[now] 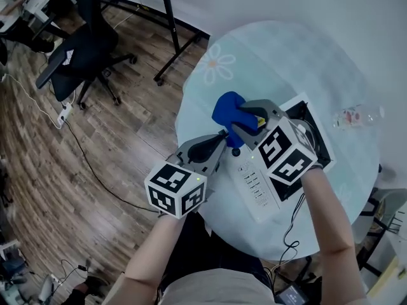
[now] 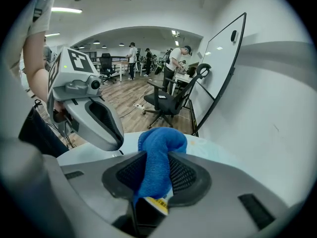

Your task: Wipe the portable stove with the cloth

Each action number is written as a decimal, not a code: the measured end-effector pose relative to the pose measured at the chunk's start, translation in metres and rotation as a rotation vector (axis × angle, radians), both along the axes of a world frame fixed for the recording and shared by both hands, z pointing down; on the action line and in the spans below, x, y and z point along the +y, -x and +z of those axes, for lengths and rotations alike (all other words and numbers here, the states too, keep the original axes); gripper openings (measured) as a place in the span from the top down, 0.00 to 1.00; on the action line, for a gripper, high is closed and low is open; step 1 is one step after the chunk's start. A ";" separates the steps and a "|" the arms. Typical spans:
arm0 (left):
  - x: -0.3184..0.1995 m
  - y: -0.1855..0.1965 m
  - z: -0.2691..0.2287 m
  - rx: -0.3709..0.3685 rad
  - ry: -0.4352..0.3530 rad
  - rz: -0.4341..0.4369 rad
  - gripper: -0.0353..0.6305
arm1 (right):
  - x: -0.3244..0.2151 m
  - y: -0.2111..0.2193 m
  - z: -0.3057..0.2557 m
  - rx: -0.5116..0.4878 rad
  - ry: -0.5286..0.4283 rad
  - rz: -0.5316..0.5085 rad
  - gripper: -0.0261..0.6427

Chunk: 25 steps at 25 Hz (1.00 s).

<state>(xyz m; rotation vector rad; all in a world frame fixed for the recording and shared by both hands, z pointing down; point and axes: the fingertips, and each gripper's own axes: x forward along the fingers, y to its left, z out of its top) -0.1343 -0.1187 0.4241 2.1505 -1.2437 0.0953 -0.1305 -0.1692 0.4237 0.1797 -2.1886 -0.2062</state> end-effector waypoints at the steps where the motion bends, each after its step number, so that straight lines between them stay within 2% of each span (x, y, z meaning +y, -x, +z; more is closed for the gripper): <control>1: -0.002 0.001 0.000 -0.002 0.000 -0.003 0.90 | -0.004 0.001 0.001 -0.005 0.000 -0.005 0.75; 13: -0.019 -0.003 -0.001 0.021 0.001 -0.028 0.90 | -0.012 -0.010 0.025 0.056 0.045 -0.153 0.75; 25: -0.033 -0.015 -0.005 0.001 0.003 -0.022 0.90 | -0.028 -0.037 0.027 0.076 0.034 -0.182 0.75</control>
